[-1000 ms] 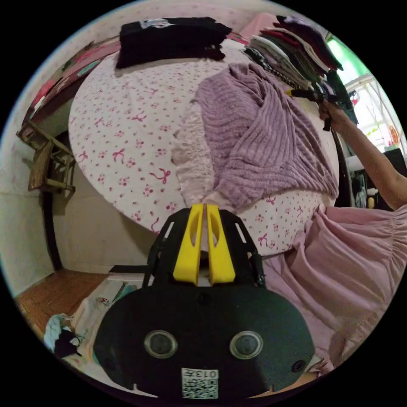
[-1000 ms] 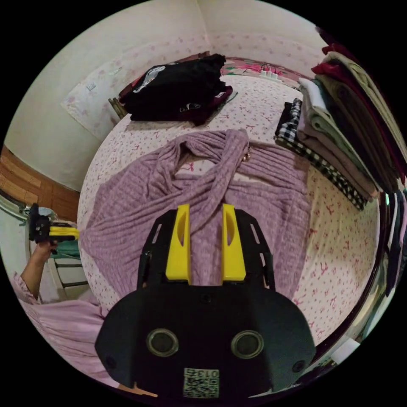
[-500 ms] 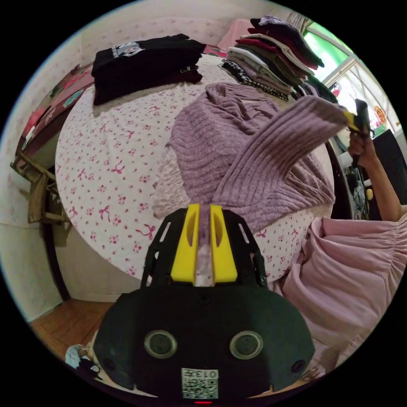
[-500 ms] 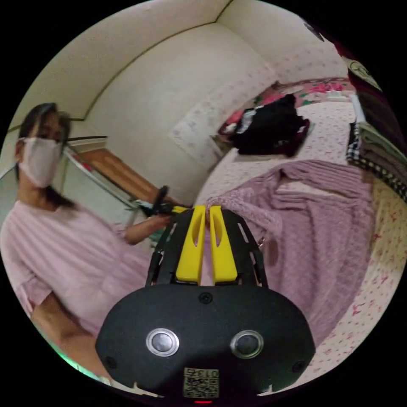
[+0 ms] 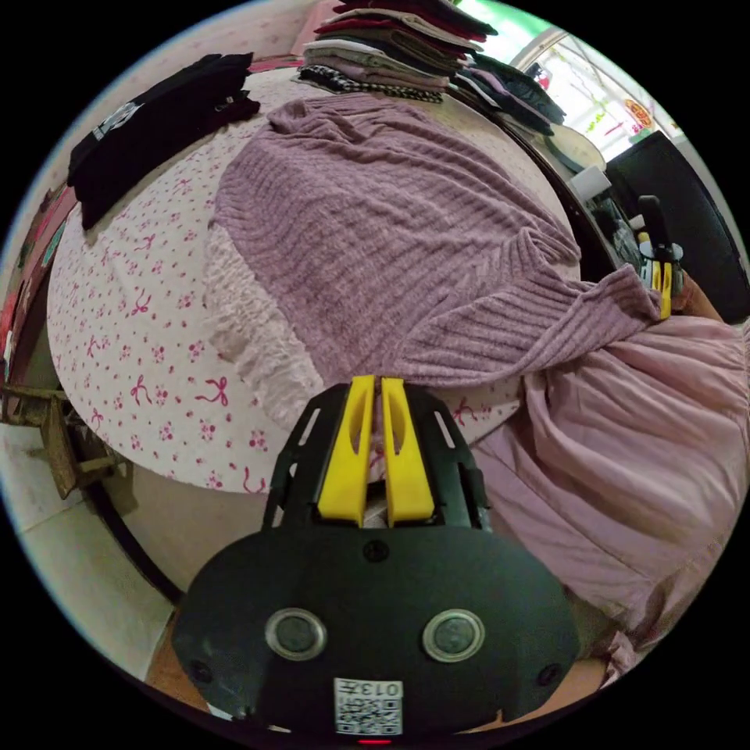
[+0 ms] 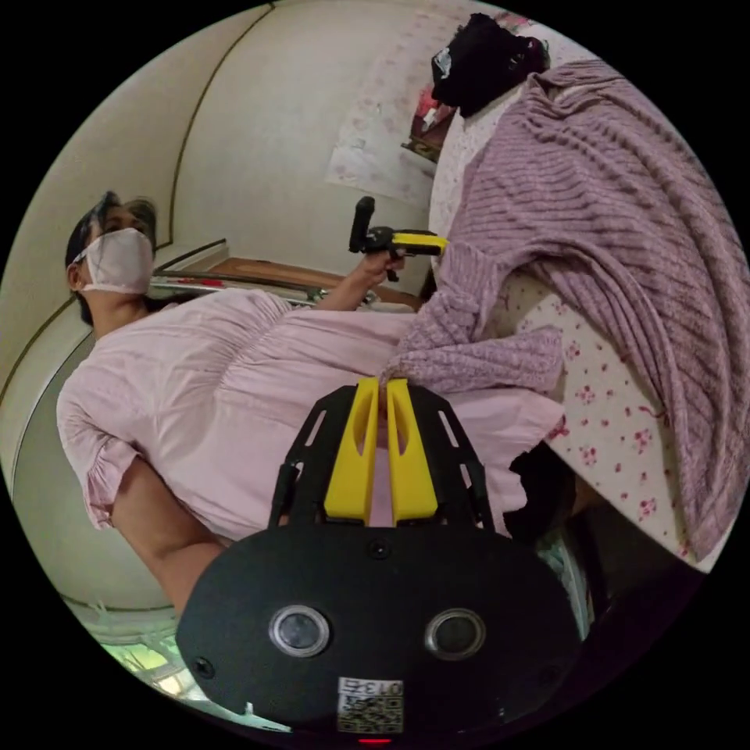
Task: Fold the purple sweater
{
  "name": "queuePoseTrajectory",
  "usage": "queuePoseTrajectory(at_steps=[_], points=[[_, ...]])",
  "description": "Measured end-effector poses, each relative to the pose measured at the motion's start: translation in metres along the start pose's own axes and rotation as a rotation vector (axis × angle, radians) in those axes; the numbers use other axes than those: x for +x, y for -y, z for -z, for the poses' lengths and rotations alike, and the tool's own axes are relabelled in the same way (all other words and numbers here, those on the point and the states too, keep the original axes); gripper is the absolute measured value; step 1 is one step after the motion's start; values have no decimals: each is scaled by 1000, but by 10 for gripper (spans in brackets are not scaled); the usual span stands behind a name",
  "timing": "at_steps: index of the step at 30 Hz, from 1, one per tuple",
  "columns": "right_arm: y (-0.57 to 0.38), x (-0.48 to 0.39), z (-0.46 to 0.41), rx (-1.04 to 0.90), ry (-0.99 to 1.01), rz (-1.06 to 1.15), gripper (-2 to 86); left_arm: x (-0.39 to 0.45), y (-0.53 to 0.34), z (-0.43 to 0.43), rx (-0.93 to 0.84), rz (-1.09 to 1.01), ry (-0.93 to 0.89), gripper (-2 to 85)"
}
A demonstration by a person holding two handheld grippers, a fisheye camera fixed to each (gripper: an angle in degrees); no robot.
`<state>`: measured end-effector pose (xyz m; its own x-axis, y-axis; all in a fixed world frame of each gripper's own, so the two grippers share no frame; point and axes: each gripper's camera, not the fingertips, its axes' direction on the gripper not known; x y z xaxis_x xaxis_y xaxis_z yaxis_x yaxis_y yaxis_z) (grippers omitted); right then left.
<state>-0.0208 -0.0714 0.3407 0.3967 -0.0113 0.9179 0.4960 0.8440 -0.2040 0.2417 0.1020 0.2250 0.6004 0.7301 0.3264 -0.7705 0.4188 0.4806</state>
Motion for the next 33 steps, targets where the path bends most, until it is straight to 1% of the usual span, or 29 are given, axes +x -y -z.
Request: queuePoseTrajectory(at_steps=[1,3,5,6,8,10,11,13,14,17,19,21,25,27,28,29,30,31,32,33], points=[[0,2,-4,-31,-31,-24,32,-2,-5,2,6,-6,-18,13],[-3,14,-18,-161,-155,-128,47,-9,-13,9,45,11,-60,17],[-5,12,-15,-172,-170,-131,66,-27,-28,26,136,83,-110,27],[-4,9,-4,-130,-177,-127,69,-33,-32,31,170,110,-116,31],[1,4,21,-40,-202,-103,70,-60,-48,49,302,249,-129,50],[13,0,49,48,-265,-76,66,-81,-49,57,350,376,-95,64],[27,2,67,108,-343,-76,63,-90,-43,60,365,418,-68,73],[67,14,92,200,-521,-85,65,-100,-22,58,350,447,-38,87],[79,19,96,209,-551,-84,66,-105,-3,54,320,442,-24,93],[149,52,103,226,-723,-124,79,-114,45,40,248,435,17,101],[206,77,106,241,-837,-149,88,-122,69,32,227,448,3,109],[242,93,110,262,-921,-176,95,-127,87,26,210,469,-17,119],[306,128,115,257,-1114,-227,111,-125,111,20,183,470,-32,100],[324,146,114,234,-1175,-255,112,-118,119,16,151,457,-2,68],[329,153,114,225,-1188,-263,109,-112,126,12,110,440,19,39],[337,164,111,202,-1189,-275,96,-105,131,13,102,422,56,30],[343,172,107,171,-1164,-275,75,-101,134,14,103,405,72,26],[345,170,106,182,-1167,-250,66,-94,138,19,111,388,106,22],[350,166,102,145,-1152,-193,47,-87,140,30,143,382,151,19],[351,159,102,139,-1222,-171,41,-83,140,36,168,381,178,18]])
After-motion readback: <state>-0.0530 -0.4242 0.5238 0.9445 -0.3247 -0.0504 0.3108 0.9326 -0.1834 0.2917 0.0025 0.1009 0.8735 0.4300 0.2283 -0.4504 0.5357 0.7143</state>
